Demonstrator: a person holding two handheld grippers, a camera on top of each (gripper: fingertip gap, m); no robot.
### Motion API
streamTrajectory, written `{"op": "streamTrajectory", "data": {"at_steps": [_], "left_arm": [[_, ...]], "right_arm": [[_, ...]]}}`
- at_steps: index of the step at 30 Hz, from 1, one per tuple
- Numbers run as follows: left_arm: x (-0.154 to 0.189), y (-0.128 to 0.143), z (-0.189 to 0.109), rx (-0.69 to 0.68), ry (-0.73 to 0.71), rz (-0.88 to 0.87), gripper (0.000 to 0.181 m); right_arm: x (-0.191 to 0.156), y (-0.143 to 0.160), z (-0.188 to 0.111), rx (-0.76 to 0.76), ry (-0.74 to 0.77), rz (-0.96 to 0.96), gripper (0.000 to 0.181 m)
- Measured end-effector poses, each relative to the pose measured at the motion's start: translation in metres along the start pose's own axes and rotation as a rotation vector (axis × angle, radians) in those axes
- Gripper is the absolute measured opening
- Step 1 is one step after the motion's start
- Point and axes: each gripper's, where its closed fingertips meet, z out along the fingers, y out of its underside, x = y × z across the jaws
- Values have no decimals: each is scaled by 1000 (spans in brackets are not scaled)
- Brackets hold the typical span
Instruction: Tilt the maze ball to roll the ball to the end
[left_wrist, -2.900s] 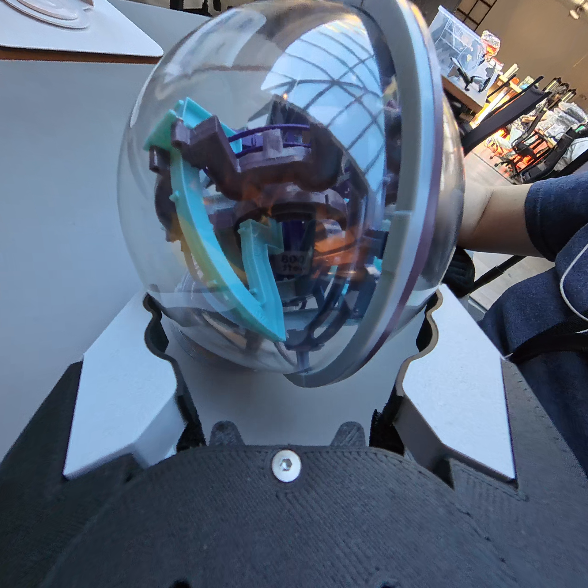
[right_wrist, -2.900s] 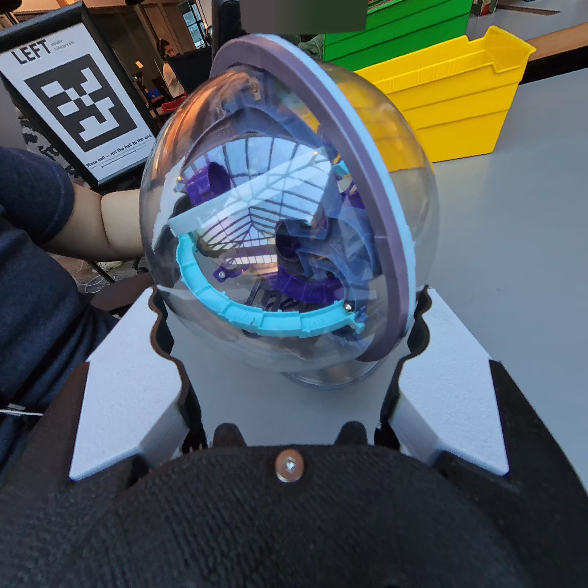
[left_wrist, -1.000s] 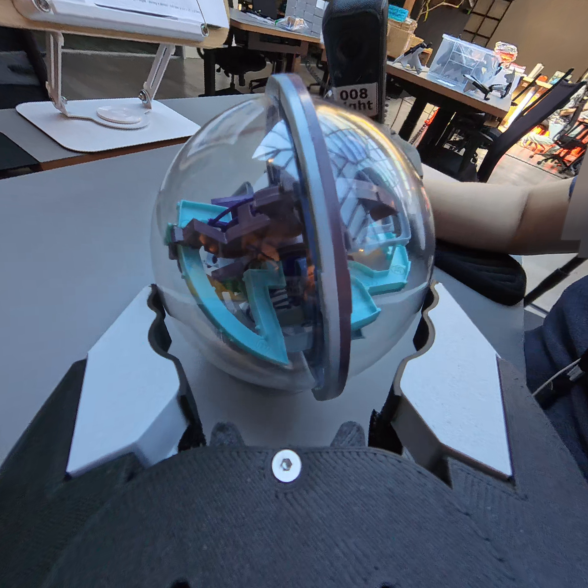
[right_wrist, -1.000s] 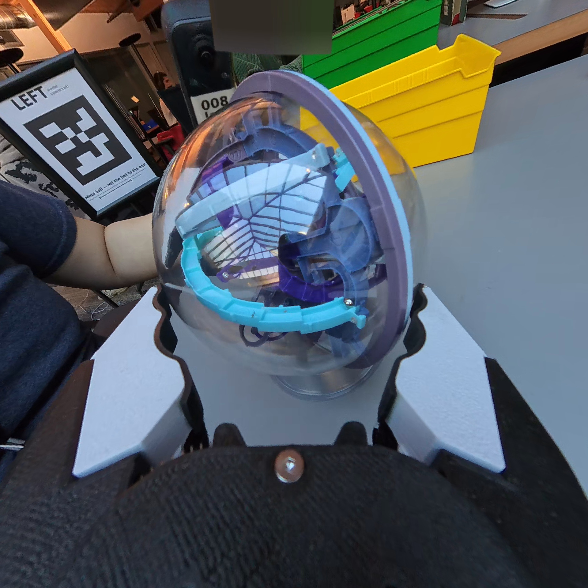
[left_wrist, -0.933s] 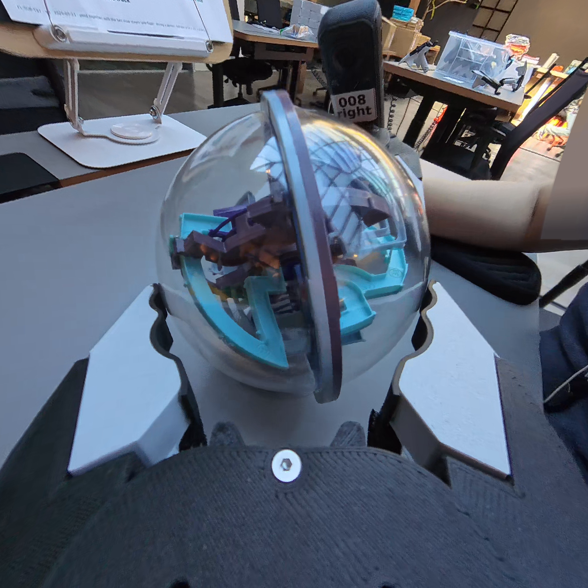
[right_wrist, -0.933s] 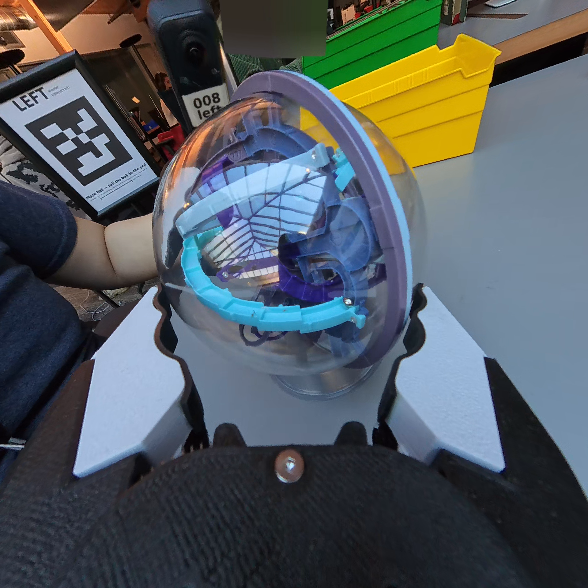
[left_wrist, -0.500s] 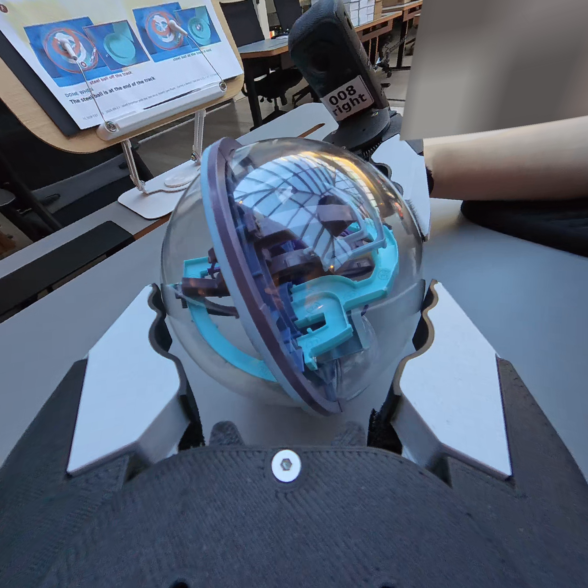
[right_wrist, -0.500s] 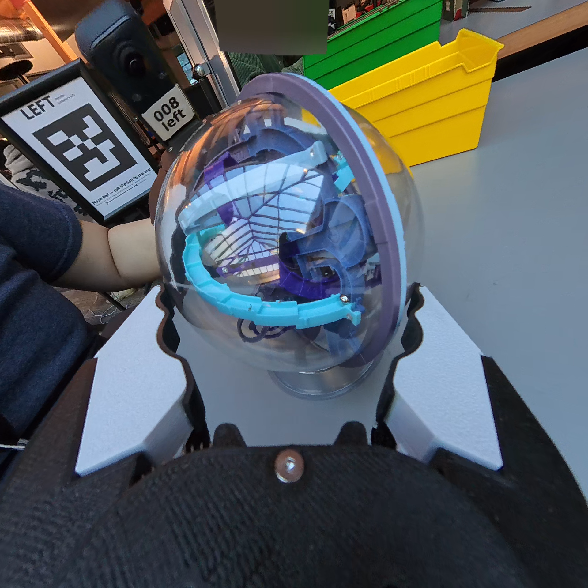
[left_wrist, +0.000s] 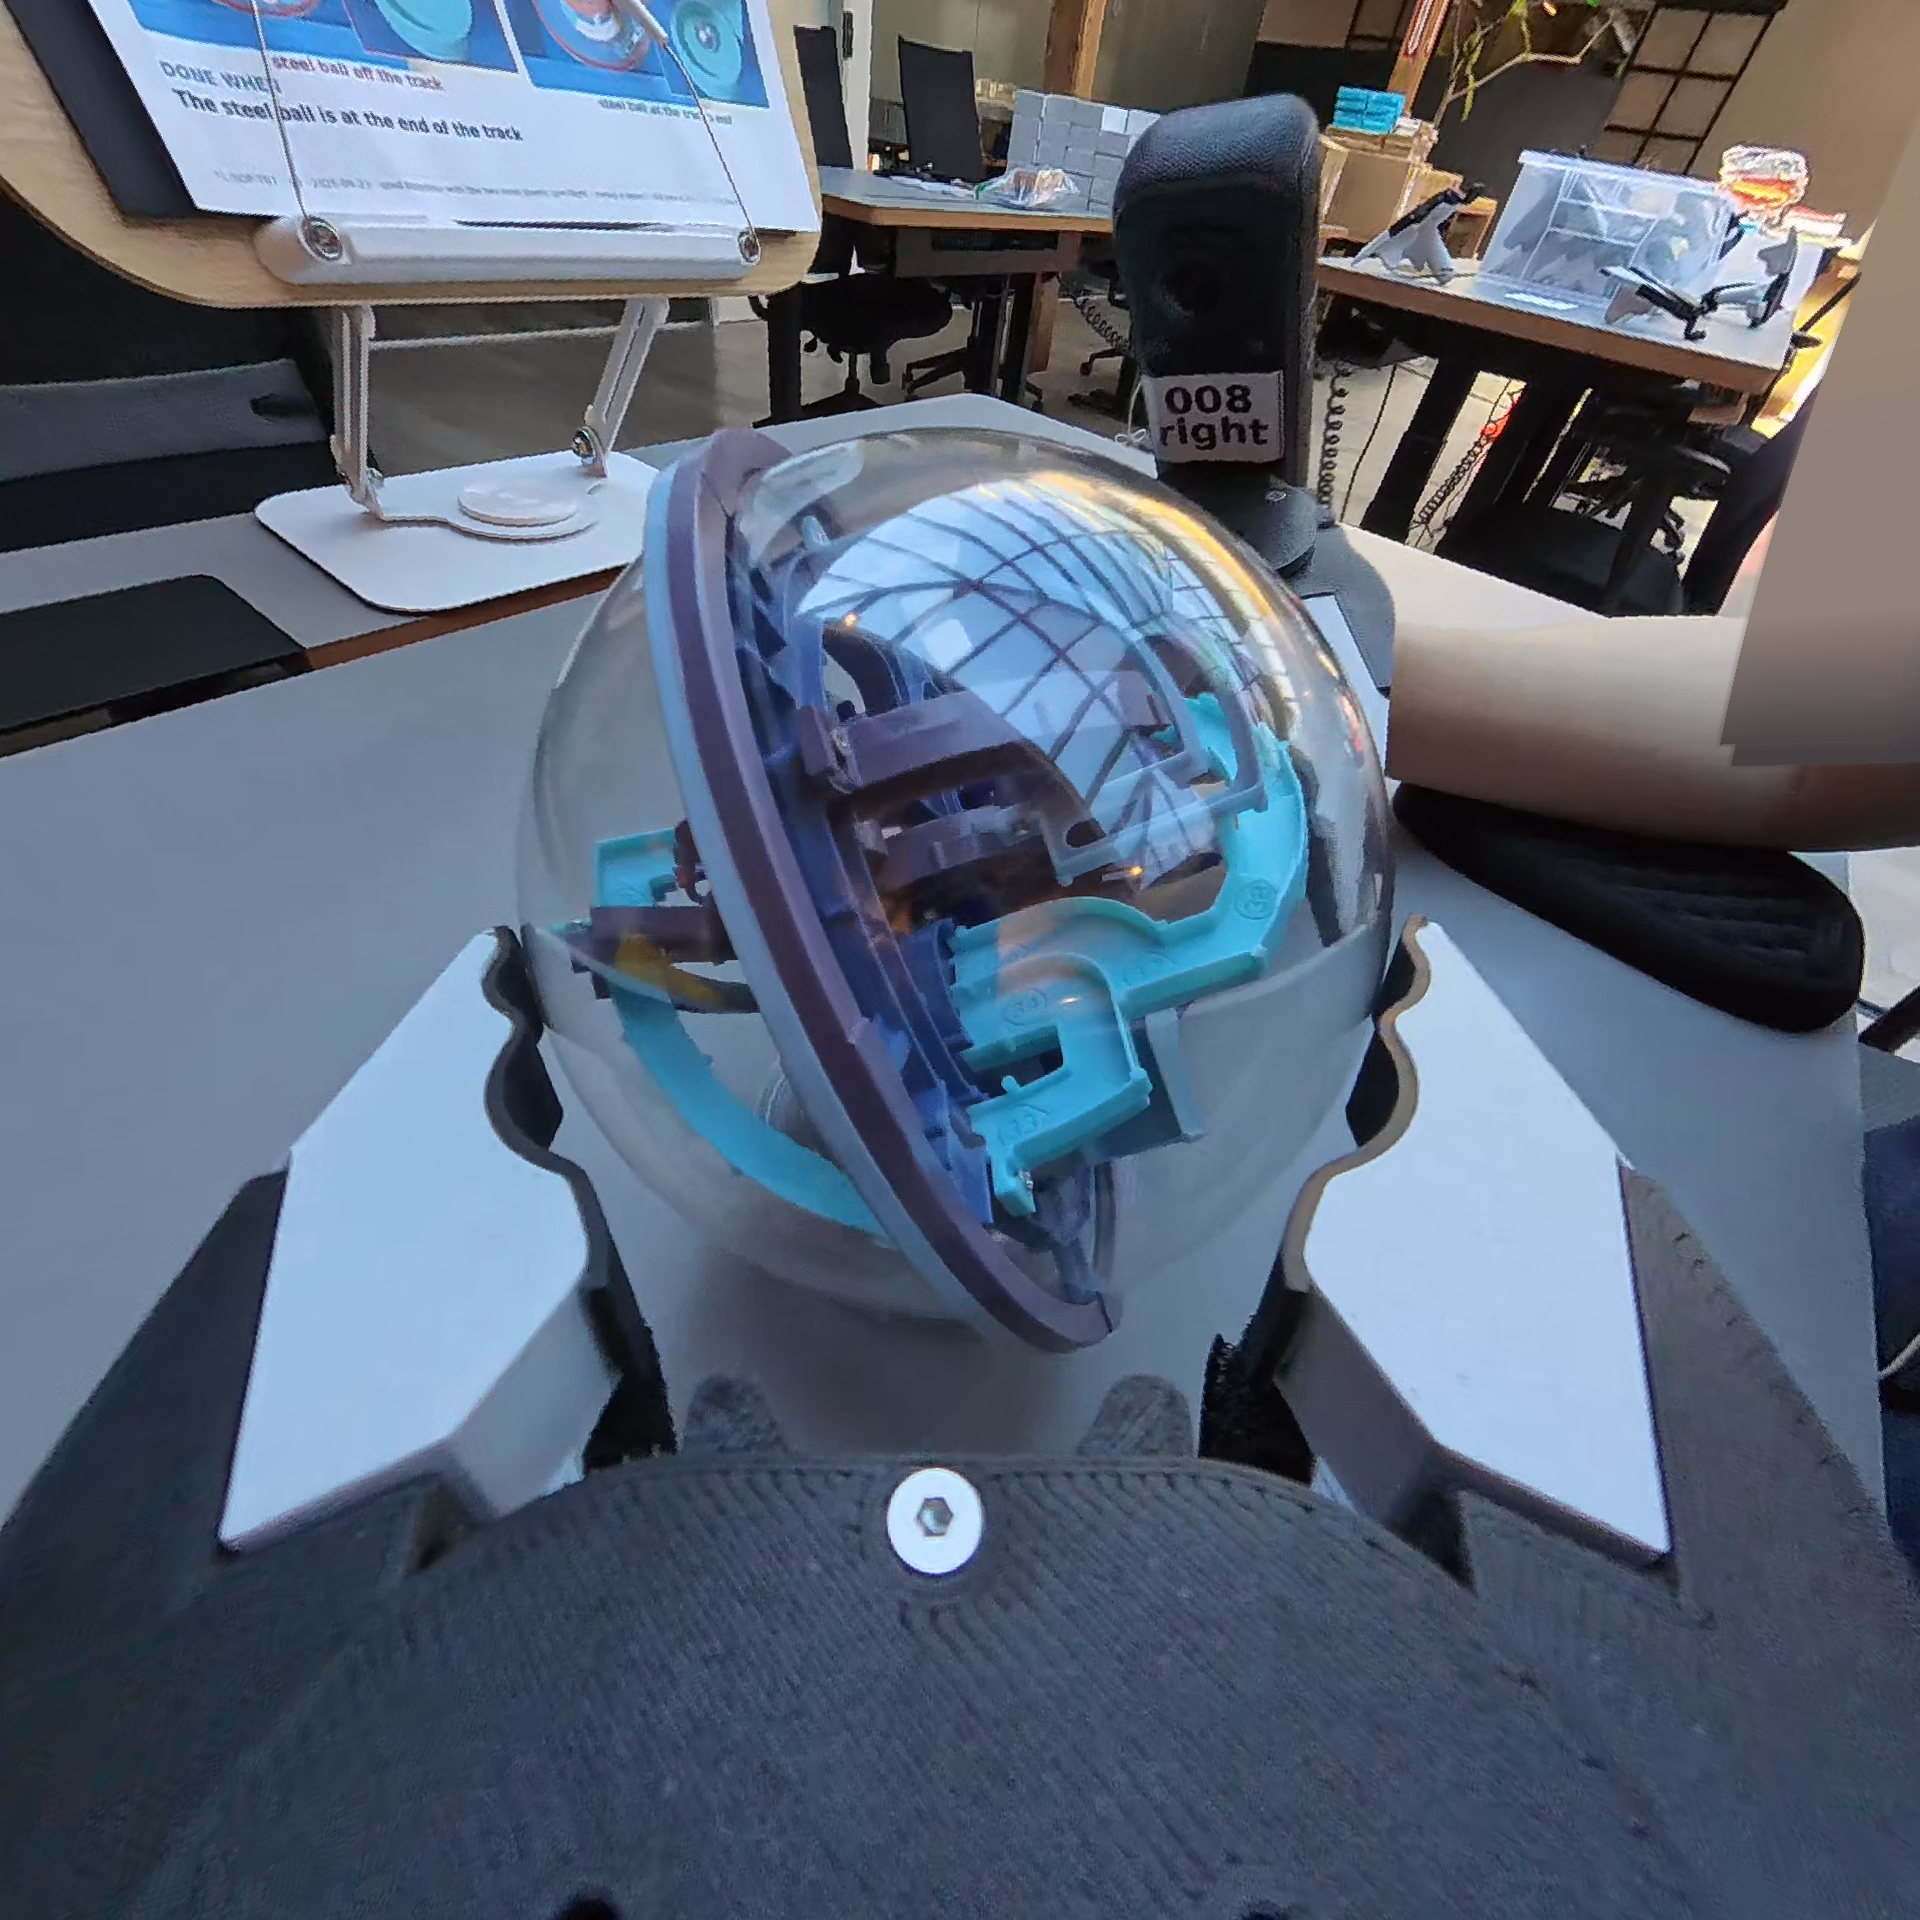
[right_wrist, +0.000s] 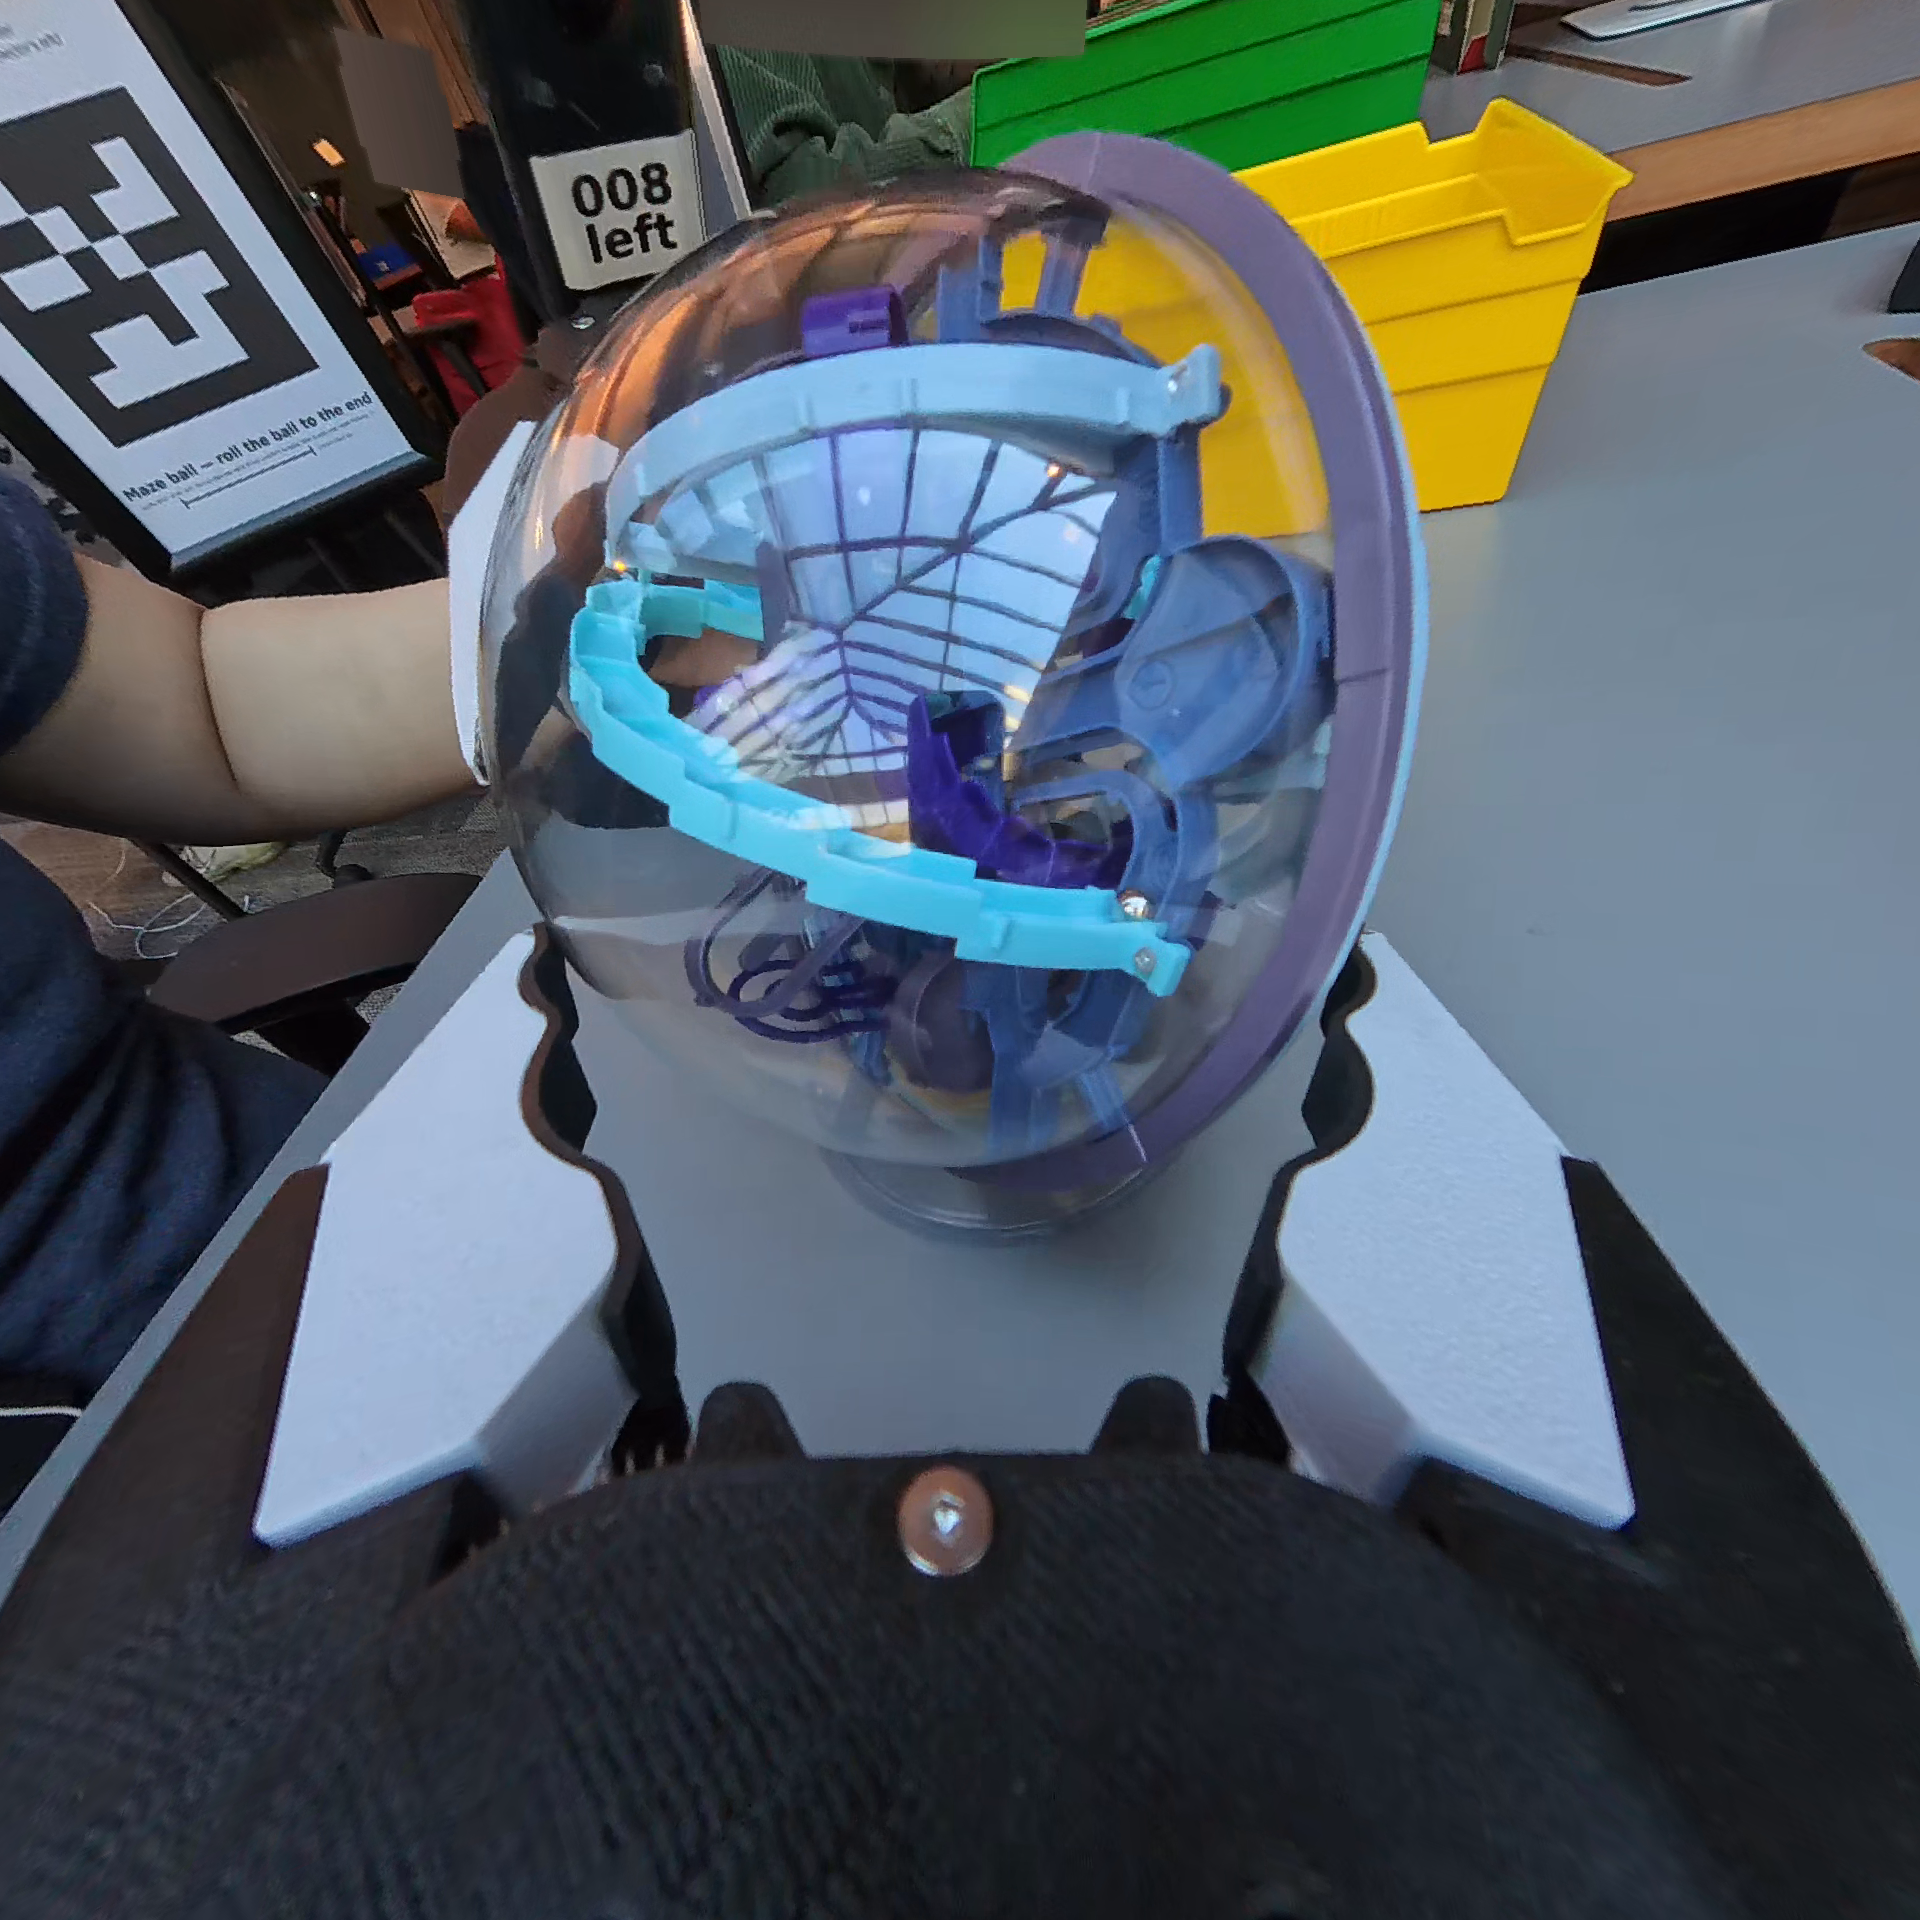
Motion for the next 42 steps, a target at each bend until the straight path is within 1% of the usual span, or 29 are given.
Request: {"op": "streamTrajectory", "data": {"at_steps": [4,9,14,18,21,23,28,34,38,42], "left_arm": [[0,0,0,2,11,-31,154],[-1,0,1,6,27,-120,154],[0,-1,1,-1,31,-173,154],[0,-3,0,-5,27,-158,154],[1,1,1,-28,25,-101,154],[1,4,1,-44,27,-95,154],[1,4,1,-33,44,-167,154],[4,4,3,-8,82,-265,153],[5,2,3,4,103,-329,153],[3,2,3,24,105,-342,153]], "right_arm": [[-1,0,-1,-15,2,22,142],[-1,-4,-2,-16,-5,84,142],[-3,-4,-3,-28,-18,133,142],[-4,-5,-3,-25,-19,127,142],[-3,0,-2,-47,-6,83,142],[-3,3,-1,-63,-1,77,142],[-4,-1,-3,-67,-2,117,142],[-7,-1,-7,-120,19,135,142],[-10,1,-9,-152,21,190,142],[-9,-1,-8,-134,23,200,142]]}}
